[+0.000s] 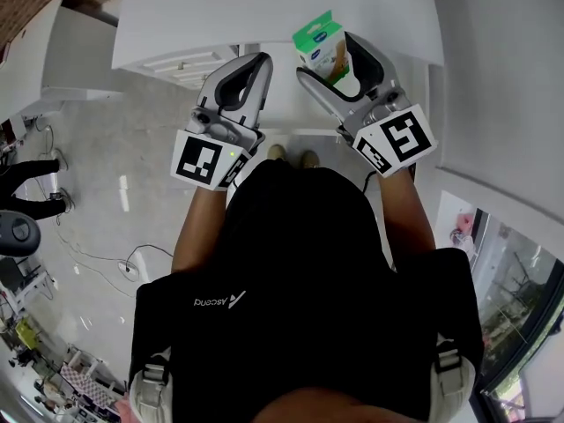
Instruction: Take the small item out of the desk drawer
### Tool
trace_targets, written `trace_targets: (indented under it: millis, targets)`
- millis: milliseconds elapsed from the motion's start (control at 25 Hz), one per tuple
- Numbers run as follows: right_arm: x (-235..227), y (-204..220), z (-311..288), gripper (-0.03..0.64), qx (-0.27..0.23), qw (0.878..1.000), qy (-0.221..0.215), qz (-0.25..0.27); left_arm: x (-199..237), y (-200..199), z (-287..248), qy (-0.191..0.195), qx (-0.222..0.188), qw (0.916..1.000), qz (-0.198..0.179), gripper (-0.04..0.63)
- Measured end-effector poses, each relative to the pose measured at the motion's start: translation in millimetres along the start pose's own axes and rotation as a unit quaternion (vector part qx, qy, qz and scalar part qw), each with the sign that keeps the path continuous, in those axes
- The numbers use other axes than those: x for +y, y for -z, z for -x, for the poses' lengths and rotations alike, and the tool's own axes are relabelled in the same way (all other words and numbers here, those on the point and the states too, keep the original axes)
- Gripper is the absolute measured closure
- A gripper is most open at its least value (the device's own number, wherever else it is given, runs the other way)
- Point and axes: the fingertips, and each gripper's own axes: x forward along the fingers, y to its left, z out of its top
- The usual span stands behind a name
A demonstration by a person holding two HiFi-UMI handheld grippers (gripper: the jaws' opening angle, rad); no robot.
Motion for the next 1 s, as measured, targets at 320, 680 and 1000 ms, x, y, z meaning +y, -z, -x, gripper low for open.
trace_targets:
  millis: [320,680,1000]
  targets:
    - [7,-18,5,0.267,-0.041,0.999,0.009,0.008,-4,-10,0,0.011,-0.011,0.9999,-0.006,0.597]
    - [10,-22,6,0.267,-0.054,0.998,0.008,0.011,-4,-13,0,0.014,-0.014,0.9998,-0.006,0.597]
    - [11,-26,6,0.267,-0.062,0.998,0.009,0.015,-2,-16,0,0.017,-0.025,0.9995,-0.004,0.597]
